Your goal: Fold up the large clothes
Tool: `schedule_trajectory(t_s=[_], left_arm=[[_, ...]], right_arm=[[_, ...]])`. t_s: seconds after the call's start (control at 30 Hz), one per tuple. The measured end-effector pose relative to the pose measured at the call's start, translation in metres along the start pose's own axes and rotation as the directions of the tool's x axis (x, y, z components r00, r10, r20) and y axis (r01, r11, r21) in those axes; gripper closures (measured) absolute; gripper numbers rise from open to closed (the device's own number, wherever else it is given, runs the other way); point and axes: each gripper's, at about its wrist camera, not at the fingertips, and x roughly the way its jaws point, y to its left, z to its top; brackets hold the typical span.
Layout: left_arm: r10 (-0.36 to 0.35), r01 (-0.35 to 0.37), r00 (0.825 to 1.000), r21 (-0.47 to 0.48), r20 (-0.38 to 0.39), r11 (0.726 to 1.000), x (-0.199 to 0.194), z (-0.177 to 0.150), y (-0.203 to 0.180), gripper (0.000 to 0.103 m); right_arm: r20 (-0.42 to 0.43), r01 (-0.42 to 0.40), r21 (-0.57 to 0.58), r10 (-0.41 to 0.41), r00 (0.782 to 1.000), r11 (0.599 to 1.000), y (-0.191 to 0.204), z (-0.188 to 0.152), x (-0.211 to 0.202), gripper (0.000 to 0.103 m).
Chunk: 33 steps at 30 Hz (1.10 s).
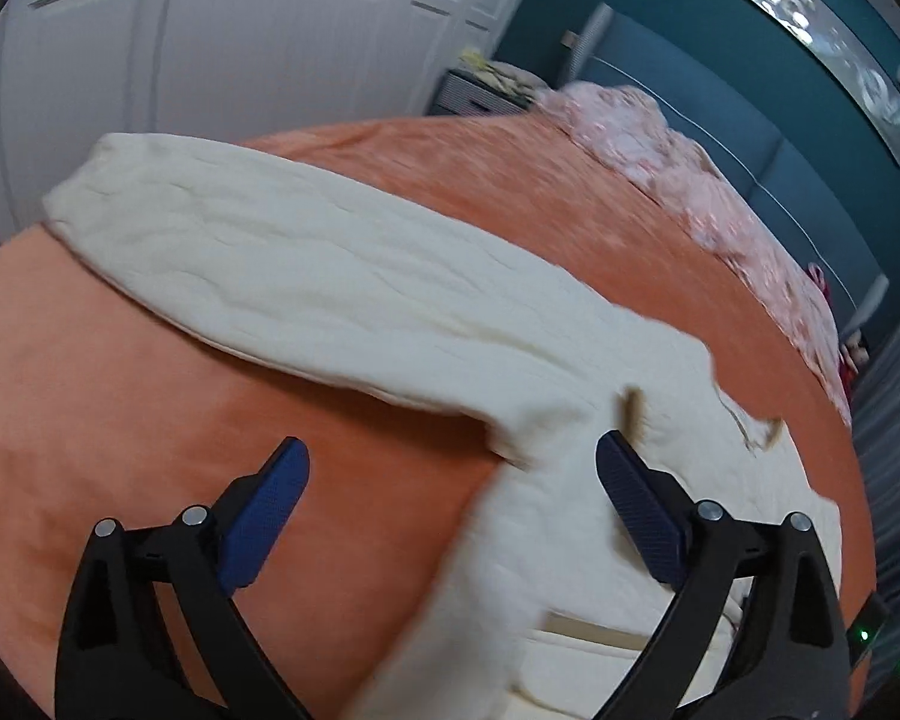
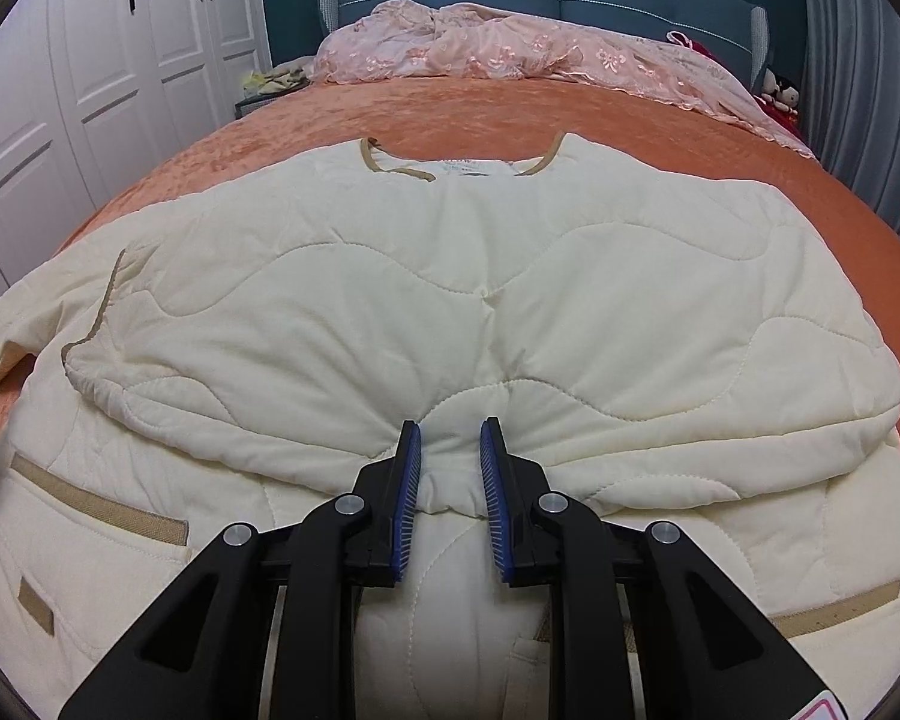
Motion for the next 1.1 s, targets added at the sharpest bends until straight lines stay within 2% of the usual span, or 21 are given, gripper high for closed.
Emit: schedule_trajectory(t_s=[0.1,0.2,0.27,0.33,0.43,0.47,0.5,0.57,0.6,0.67,0.8,0.87,0.93,1.0,1.1], left_arm=[[0.129,-0.131,0.991,-0.091,-0.027,0.987,0.009,0.041,0.078,0.009],[0.204,-0.208,0.978,-0.238,-0.04,0.949,0.015,0.073,0.153,0.011],[0.217,-0.217,0.976,-0.324,-0.036,0.921,0.016,0.087,0.188,0.011],[0.2,-0.2,0.979,-0.38,-0.041,0.903,0.023,0.095,0.21,0.011],[0.185,-0.19,0.981,-0.403,-0.051,0.895,0.035,0.103,0.219,0.014],[0.185,-0.185,0.982,-0.393,-0.039,0.901,0.037,0.106,0.216,0.019],[0.178,-0.178,0.983,-0.375,-0.034,0.91,0.039,0.109,0.212,0.037],[0.159,-0.169,0.986,-0.335,-0.058,0.927,0.048,0.116,0.202,0.064],[0.155,-0.165,0.986,-0.322,-0.057,0.932,0.047,0.118,0.197,0.075],[0.122,-0.13,0.992,-0.301,-0.045,0.945,0.043,0.124,0.184,0.091],[0.052,-0.044,0.998,-0.207,0.031,0.977,0.015,0.139,0.131,0.095],[0.003,0.006,0.997,-0.121,0.074,0.993,-0.007,0.145,0.088,0.096],[-0.071,0.075,0.992,-0.032,0.103,0.997,-0.029,0.148,0.037,0.096],[-0.162,0.157,0.981,0.055,0.107,0.986,-0.049,0.145,-0.019,0.096],[-0.29,0.27,0.954,0.196,0.081,0.943,-0.075,0.127,-0.105,0.096]], right_arm=[[0.005,0.003,-0.001,-0.003,1.0,1.0,0.001,-0.001,-0.001,0.084],[0.011,0.019,-0.011,-0.019,1.0,1.0,0.003,-0.002,-0.001,0.084],[0.014,0.034,-0.022,-0.033,0.999,0.999,0.005,-0.003,-0.001,0.084],[0.015,0.038,-0.024,-0.038,0.999,0.999,0.006,-0.003,-0.001,0.084],[0.014,0.035,-0.02,-0.035,0.999,0.999,0.006,-0.003,-0.001,0.084],[0.014,0.036,-0.021,-0.035,0.999,0.999,0.007,-0.003,-0.001,0.084],[0.015,0.037,-0.021,-0.036,0.999,0.999,0.007,-0.003,-0.001,0.084],[0.015,0.035,-0.02,-0.035,0.999,0.999,0.007,-0.003,-0.001,0.084],[0.015,0.035,-0.02,-0.035,0.999,0.999,0.007,-0.003,-0.001,0.084],[0.015,0.035,-0.02,-0.034,0.999,0.999,0.006,-0.003,-0.001,0.084],[0.017,0.033,-0.017,-0.032,0.999,0.999,0.006,-0.003,-0.002,0.084],[0.016,0.032,-0.016,-0.032,0.999,0.999,0.006,-0.003,-0.002,0.084],[0.011,0.034,-0.015,-0.034,0.999,0.999,0.006,-0.001,-0.004,0.084],[0.01,0.044,-0.006,-0.044,0.999,0.999,0.006,0.004,-0.012,0.083],[0.03,0.002,0.075,-0.005,1.0,0.997,-0.006,0.001,-0.043,0.074]])
